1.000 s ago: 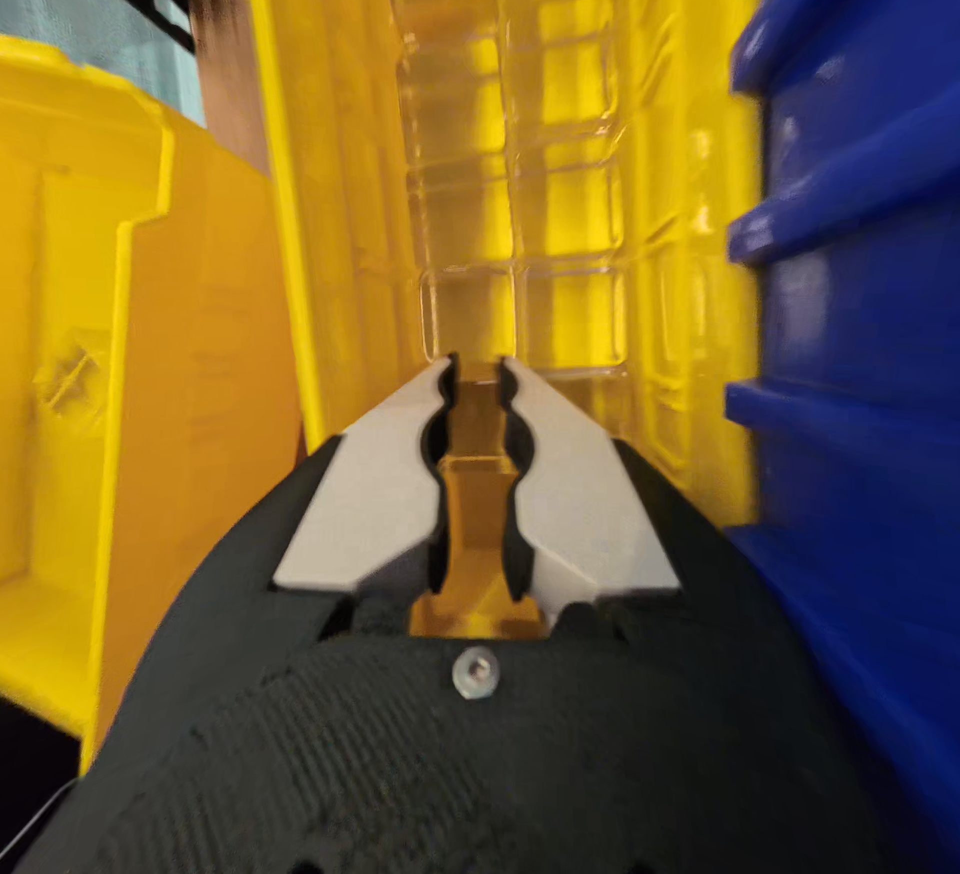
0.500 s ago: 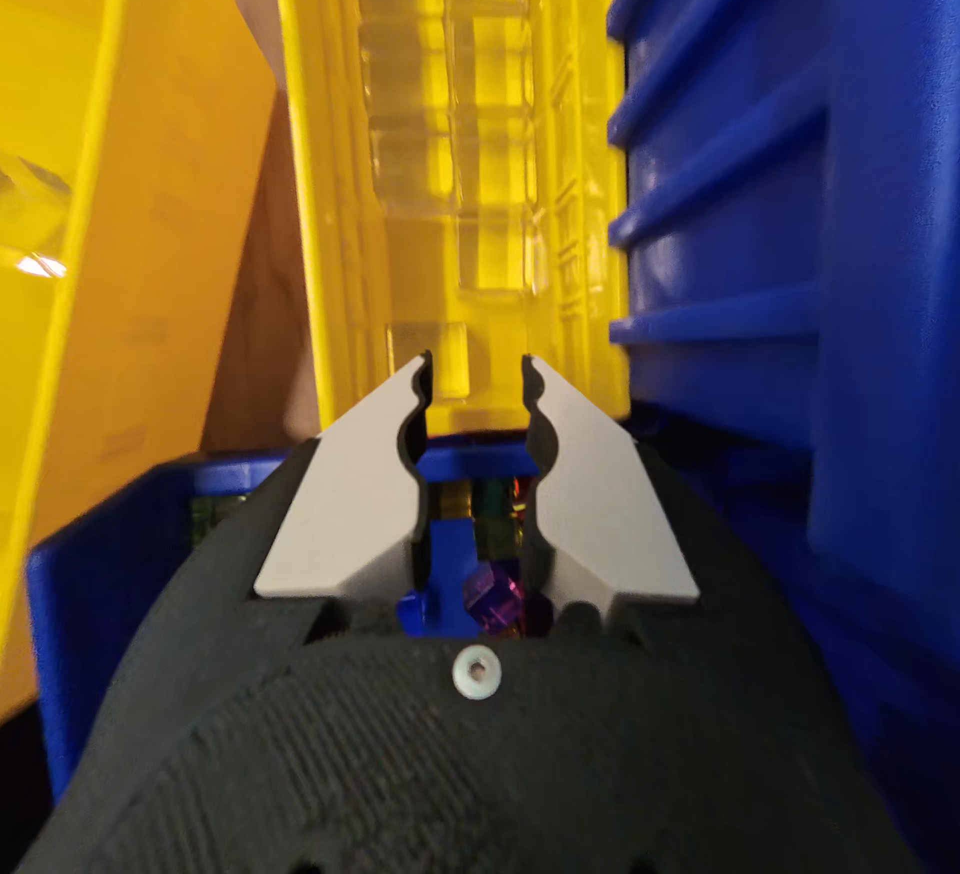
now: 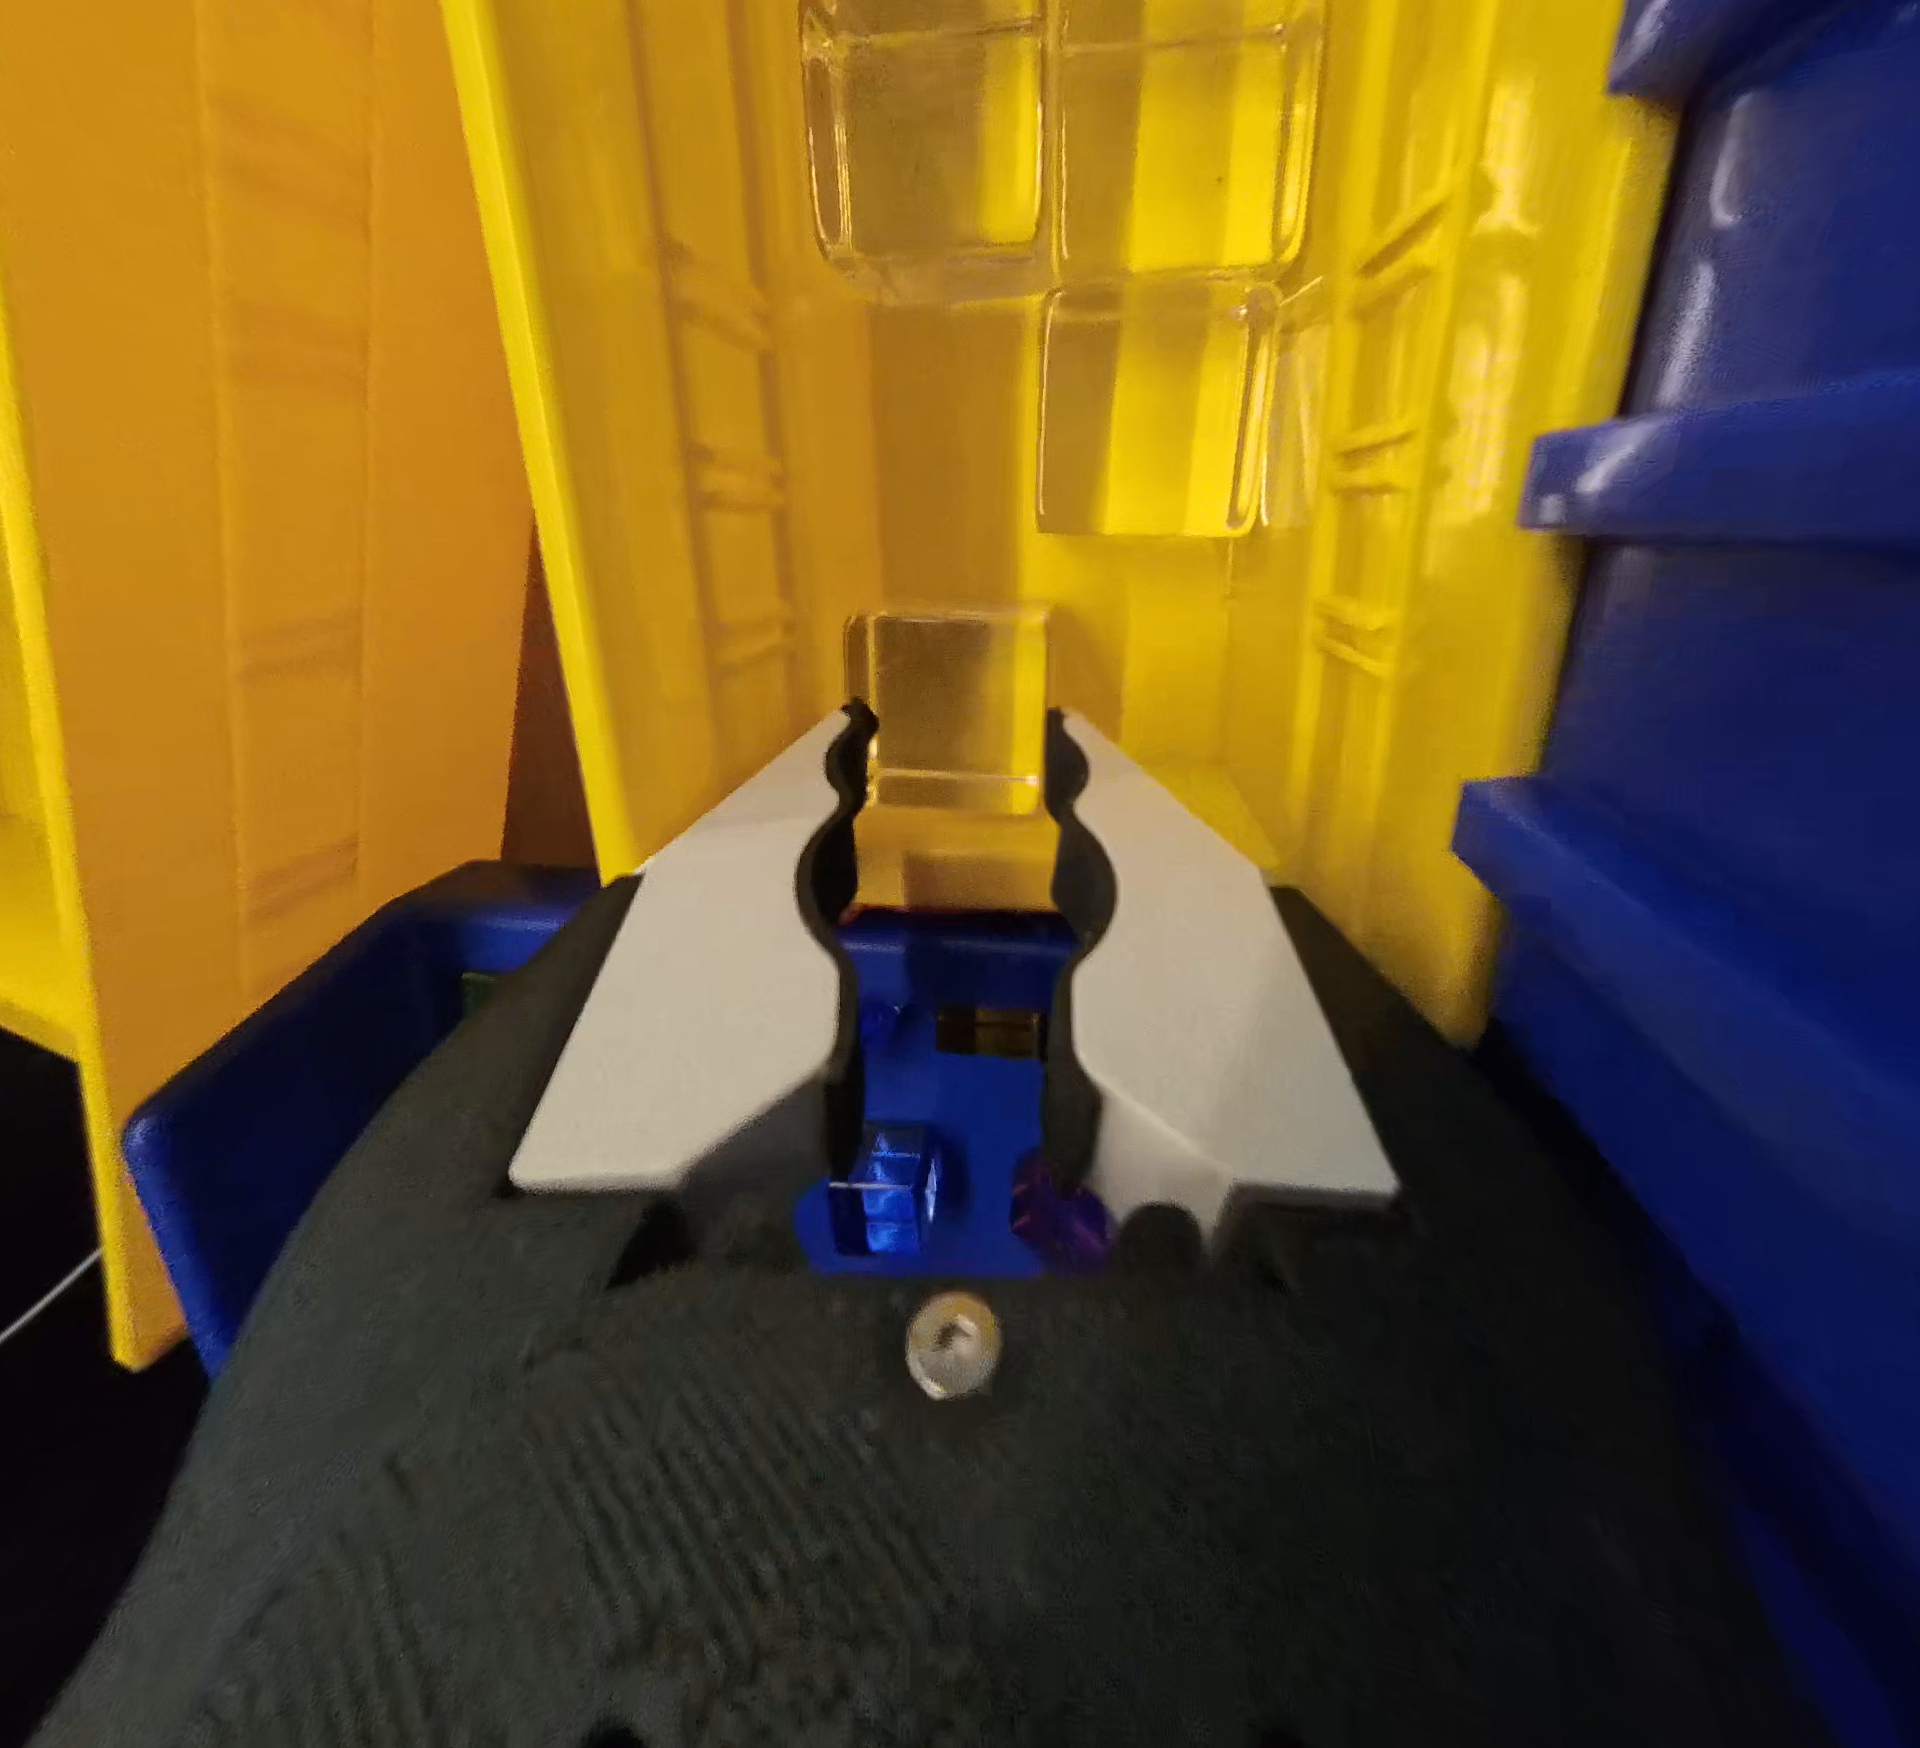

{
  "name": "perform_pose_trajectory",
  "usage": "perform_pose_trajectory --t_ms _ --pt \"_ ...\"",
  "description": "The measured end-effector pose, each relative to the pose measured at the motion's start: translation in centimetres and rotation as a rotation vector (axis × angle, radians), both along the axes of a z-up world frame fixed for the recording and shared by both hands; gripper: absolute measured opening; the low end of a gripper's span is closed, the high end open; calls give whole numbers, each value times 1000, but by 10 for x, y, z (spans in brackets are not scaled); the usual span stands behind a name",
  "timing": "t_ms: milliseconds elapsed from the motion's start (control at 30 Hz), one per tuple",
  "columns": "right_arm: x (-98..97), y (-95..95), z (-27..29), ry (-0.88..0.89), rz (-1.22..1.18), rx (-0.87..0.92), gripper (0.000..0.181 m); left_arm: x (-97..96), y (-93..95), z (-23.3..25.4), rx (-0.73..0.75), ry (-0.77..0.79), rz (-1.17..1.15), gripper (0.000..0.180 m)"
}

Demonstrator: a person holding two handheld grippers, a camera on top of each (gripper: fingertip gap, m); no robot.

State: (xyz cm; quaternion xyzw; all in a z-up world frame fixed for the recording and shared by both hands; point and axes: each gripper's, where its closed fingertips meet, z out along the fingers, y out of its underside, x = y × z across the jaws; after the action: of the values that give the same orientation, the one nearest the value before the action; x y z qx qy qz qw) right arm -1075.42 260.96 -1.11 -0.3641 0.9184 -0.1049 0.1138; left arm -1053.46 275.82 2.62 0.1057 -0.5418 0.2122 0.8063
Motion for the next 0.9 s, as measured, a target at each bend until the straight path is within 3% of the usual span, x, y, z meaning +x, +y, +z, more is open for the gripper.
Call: perform_pose_trajectory --t_ms 200,267,333,467,667,900 --pt "-5 7 -1 75 60 45 36 0 2 0 -1 2 3 140" --pt "-18 8 -4 177 66 72 57 -1 2 0 -2 1 1 140" --pt "-23 2 -6 242 67 45 64 0 2 0 -3 2 0 140" --pt "-20 0 -25 206 51 37 49 0 2 -1 -2 3 -1 140" --pt "-12 -18 -19 162 64 -124 45 -2 2 -1 -3 0 -5 140" --pt "-2 -9 73 47 44 -394 44 -1 2 -1 0 -3 -5 140"
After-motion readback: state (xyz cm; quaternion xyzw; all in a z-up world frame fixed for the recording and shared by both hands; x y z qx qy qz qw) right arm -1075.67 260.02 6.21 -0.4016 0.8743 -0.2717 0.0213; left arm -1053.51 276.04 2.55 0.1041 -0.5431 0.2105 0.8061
